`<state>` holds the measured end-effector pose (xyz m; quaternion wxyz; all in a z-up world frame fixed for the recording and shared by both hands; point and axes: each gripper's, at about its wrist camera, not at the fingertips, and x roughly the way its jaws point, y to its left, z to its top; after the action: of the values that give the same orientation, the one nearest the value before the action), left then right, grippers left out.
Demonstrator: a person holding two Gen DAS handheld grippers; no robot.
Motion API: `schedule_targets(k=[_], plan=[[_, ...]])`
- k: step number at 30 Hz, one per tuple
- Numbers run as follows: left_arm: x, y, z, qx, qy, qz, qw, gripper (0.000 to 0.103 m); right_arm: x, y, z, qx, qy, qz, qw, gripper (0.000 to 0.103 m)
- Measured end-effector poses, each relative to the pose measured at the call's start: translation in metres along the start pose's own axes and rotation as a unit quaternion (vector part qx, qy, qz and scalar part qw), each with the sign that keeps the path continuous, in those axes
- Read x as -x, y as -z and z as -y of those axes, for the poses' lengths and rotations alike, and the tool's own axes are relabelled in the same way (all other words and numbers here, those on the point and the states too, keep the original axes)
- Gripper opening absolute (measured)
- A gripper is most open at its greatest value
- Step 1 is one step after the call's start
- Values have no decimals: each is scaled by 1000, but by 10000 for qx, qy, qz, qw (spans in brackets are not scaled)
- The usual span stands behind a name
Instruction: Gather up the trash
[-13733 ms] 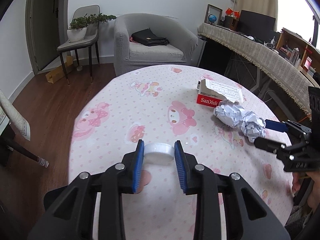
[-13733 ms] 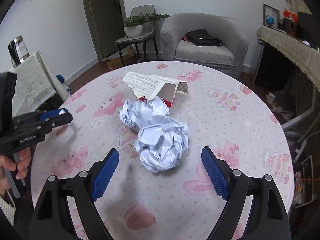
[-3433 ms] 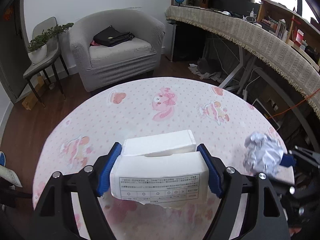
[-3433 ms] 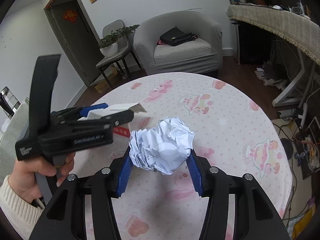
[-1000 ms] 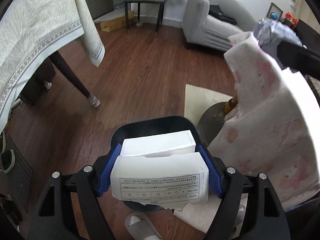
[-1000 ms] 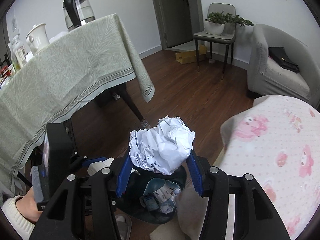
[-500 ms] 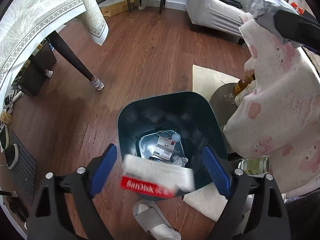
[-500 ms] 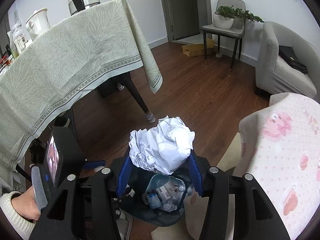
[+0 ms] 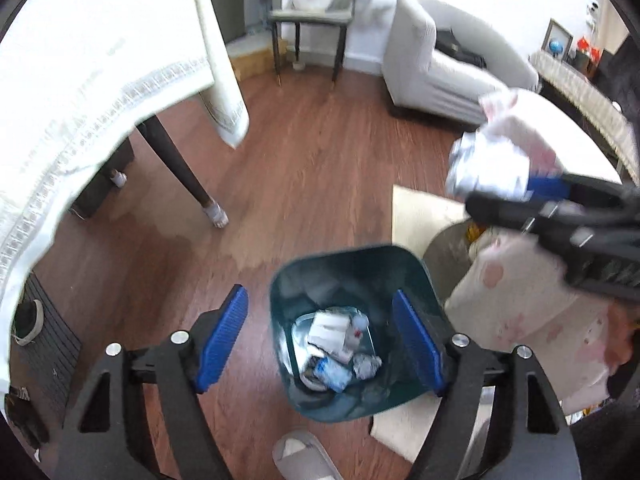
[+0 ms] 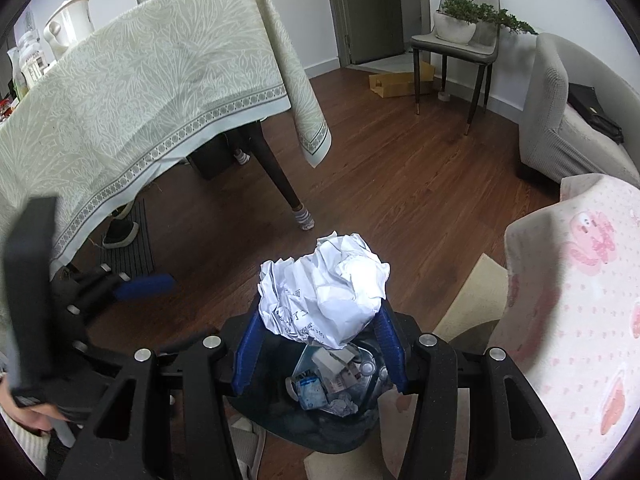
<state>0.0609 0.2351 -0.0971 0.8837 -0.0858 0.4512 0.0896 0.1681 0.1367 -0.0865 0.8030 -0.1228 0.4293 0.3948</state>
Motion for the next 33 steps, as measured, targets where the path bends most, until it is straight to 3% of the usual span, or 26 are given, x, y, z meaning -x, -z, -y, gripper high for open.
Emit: schedule_targets(k=[11,16,21,25,27,33], plan=[[50,-19,-9,184,-58,803,9966,58,-56,24,-3,-139,-168,-602,9979,53],[59,-23,-2,150,17,937,9955,44,-80,38,-11,47,-112,-902,9958,53],[68,-25,6,102,89,1045,9944,42,-97,51,-8,69,-176,-1222,9923,53],[74,-27,8,75,108,1116,9937,42,-99,58,-9,178,-111,-1338,9908,61],[78,-28,8,94,162,1127,9935,42,-98,58,-9,178,-47,-1362,9905,66],[88,-33,13,71,147,1223,9924,45,-72,53,-14,287,-108,-1196,9923,66]])
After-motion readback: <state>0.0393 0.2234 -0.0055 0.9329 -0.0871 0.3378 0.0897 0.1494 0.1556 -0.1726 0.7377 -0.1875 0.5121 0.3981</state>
